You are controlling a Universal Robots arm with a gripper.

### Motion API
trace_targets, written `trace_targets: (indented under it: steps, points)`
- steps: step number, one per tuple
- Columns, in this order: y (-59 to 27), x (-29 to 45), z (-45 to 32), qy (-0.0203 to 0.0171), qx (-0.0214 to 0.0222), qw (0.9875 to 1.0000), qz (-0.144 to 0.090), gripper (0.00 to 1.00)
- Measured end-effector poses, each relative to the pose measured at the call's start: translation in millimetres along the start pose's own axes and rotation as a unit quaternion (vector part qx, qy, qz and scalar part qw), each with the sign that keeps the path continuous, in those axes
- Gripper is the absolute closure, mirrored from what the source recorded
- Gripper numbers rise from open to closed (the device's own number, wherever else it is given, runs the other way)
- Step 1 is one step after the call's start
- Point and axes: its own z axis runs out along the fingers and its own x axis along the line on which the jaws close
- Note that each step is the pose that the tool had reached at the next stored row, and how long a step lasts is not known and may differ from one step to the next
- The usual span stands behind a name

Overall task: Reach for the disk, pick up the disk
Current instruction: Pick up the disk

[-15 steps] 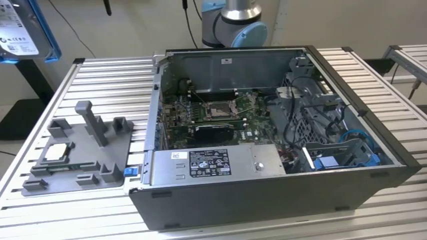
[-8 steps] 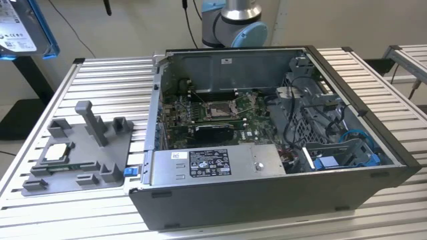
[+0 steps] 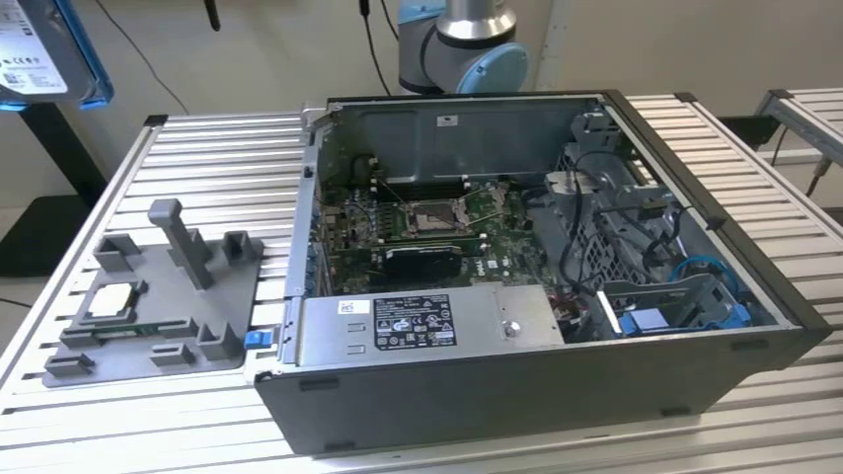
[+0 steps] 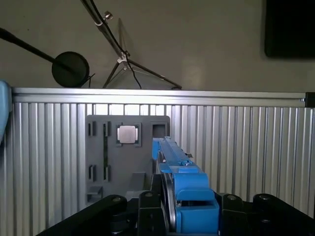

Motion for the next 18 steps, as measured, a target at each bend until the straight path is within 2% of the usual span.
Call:
trace_targets:
  steps: [9,18]
  points:
    - [0.2,-0.4,-11.1,0.0,0.0,1.0,0.0,1.0]
    - [0.2,-0.5,-11.2,-0.0001,0.0,1.0,0.0,1.0]
